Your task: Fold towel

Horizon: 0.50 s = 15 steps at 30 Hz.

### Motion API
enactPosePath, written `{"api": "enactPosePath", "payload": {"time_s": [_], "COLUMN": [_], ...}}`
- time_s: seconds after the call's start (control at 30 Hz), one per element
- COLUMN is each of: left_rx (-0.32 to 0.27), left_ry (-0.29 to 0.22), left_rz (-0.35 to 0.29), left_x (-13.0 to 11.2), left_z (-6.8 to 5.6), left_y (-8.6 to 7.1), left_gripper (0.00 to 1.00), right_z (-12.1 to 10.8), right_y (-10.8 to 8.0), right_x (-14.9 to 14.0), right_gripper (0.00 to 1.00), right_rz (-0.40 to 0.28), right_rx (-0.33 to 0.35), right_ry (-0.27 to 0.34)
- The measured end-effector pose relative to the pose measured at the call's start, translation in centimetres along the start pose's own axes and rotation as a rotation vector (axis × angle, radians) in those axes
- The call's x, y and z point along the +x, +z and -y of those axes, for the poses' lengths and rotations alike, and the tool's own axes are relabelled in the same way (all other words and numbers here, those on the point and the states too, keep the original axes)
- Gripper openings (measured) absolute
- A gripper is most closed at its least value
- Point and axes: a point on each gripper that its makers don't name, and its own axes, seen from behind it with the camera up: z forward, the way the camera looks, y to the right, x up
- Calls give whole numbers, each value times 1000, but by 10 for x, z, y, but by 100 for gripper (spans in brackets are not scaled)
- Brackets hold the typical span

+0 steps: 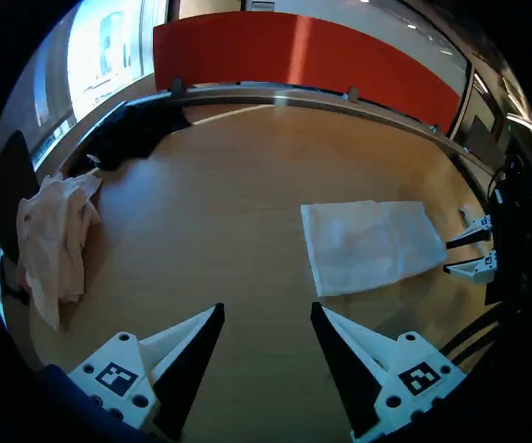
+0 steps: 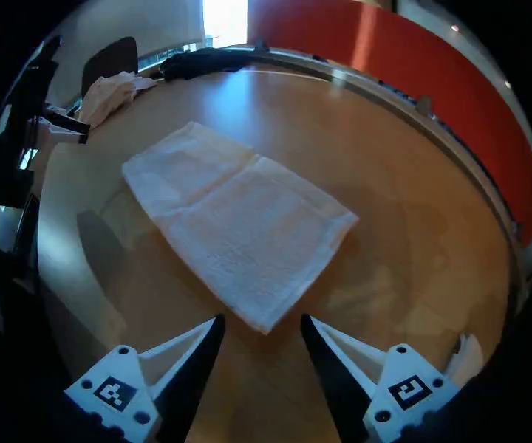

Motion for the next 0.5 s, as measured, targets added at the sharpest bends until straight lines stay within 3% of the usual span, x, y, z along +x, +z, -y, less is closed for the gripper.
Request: {"api": "enactPosePath", "payload": {"time_s": [0.3,0.5], "left_rx": [-2,1], "left_ry": [-2,6], "left_rz": [3,2], "left_x": [-1,1], "left_z": [0,1], "left_y": [-1,0], "left_gripper": [86,86], "right_z": [-1,1], "right_y": [2,1], "right_x": [-8,-7], "right_gripper": [53,51], "right_rz": [22,19], "right_rx": [18,34], "right_ry": [6,7]}}
